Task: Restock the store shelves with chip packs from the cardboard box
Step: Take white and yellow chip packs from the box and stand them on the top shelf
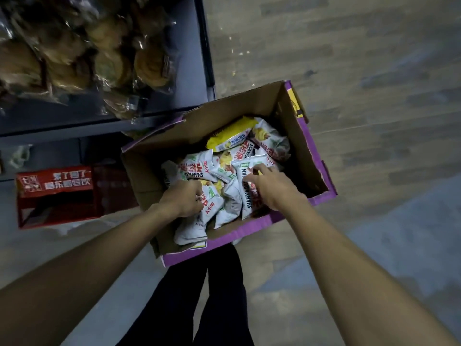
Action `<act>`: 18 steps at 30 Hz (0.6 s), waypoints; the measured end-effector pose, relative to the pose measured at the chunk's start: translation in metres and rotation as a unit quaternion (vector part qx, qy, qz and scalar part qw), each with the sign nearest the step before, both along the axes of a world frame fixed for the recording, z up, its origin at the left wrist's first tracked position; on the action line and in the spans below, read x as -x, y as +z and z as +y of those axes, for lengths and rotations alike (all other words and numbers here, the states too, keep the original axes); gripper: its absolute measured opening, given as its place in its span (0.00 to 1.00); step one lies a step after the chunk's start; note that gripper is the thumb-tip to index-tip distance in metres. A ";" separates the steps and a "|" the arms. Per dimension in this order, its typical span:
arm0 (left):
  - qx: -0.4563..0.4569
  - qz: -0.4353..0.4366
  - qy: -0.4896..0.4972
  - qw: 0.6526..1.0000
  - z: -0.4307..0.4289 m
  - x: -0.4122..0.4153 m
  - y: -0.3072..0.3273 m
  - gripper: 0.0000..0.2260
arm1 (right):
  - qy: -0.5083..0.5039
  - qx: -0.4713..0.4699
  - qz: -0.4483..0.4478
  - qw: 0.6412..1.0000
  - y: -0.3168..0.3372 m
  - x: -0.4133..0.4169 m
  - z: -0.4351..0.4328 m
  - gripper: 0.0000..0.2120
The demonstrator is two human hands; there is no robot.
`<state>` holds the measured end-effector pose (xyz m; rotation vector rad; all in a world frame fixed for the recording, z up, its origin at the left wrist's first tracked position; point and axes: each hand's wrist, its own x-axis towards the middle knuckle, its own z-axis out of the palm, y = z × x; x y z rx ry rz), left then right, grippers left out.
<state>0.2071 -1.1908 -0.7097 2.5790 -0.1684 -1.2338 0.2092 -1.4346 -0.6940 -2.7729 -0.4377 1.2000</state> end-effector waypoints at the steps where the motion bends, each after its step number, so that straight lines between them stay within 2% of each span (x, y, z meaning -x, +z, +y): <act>1: 0.003 -0.019 0.004 1.000 0.000 0.000 -0.005 0.08 | 0.024 -0.002 0.002 1.000 -0.005 -0.004 0.000 0.31; 7: 0.009 -0.182 -0.010 0.983 -0.002 -0.012 -0.035 0.13 | 0.122 0.011 -0.014 0.992 -0.025 -0.012 -0.001 0.40; 11: -0.057 -0.199 -0.025 0.978 -0.010 -0.028 -0.050 0.27 | 0.137 0.016 -0.041 0.990 -0.029 -0.011 -0.006 0.34; 14: -0.069 -0.200 -0.051 0.976 -0.010 -0.035 -0.061 0.25 | 0.144 0.019 -0.068 0.987 -0.031 -0.012 -0.003 0.29; 18: -0.068 -0.254 -0.070 0.962 -0.007 -0.040 -0.070 0.16 | 0.157 0.018 -0.093 0.983 -0.029 -0.017 -0.002 0.24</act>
